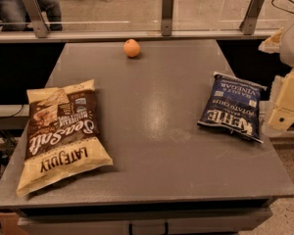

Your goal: Pick brown chip bag

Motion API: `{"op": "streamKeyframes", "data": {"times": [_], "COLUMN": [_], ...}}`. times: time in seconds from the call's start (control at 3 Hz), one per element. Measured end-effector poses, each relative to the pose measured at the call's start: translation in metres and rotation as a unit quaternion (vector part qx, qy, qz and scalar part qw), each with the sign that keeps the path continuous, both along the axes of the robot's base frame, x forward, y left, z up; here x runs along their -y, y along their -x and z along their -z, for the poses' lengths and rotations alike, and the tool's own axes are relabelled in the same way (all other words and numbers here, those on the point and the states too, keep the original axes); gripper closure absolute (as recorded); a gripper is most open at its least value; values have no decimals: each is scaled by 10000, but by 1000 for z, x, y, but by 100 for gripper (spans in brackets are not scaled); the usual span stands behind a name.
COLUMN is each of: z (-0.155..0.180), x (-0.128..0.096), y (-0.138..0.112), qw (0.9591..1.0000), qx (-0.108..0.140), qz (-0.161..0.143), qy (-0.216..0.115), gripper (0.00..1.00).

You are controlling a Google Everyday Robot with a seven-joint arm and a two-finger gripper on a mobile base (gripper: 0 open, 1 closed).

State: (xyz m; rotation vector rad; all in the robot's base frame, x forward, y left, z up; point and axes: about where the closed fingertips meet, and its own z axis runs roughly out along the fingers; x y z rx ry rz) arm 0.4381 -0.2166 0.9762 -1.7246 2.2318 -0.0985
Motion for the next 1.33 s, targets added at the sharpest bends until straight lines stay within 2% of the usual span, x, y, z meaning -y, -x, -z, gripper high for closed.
{"op": "streamKeyframes", "data": {"times": [0.67, 1.0, 1.33], "z": [2, 34, 52], "x": [-7, -78, -146], "y": [-5, -30, -48], "qw": [9999, 9956, 9869], "qx": [21, -89, -145], "qz": [-70, -631, -1090], "qy": [-119, -688, -1183], "gripper": [0, 0, 0]}}
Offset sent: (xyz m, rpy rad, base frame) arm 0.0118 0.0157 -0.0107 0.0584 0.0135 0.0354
